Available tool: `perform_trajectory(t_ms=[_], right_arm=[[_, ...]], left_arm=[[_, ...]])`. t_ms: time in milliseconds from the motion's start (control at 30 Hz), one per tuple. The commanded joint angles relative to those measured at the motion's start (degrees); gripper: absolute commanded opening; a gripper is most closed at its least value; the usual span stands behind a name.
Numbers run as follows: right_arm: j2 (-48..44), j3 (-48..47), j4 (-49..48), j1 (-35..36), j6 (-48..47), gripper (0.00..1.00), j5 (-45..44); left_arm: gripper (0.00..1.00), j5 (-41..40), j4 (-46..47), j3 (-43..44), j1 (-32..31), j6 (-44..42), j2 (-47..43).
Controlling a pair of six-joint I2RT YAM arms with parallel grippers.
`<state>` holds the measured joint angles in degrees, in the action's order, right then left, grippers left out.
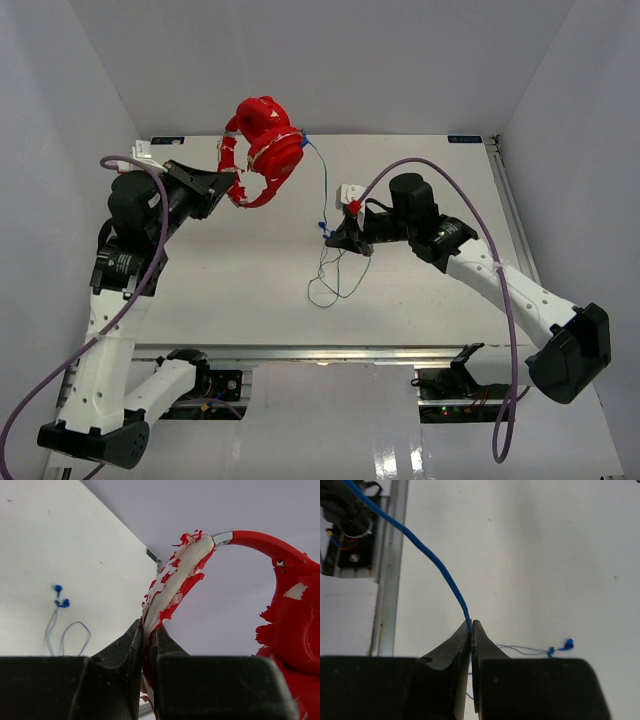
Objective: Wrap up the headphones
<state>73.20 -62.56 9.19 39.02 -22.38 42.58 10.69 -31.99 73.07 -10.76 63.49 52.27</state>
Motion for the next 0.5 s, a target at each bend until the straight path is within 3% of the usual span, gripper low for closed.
perform_trajectory(t_ms=[0, 200, 467], right_arm=[[-2.3, -3.9, 15.7, -0.2, -14.7, 0.08, -25.9], [-2.1, -5.5, 20.7, -1.4, -23.9, 0.07, -40.4], [-3.3, -11.6, 26.2, -0.5, -34.1, 0.08, -46.4]], left_arm=[[0.0, -7.6, 2.1, -1.2, 0.0, -5.2, 3.8], [0.0, -9.2, 0.8, -3.9, 0.0, -11.3, 5.7], [0.0, -11.6, -2.2, -6.6, 0.0, -19.8, 5.3]])
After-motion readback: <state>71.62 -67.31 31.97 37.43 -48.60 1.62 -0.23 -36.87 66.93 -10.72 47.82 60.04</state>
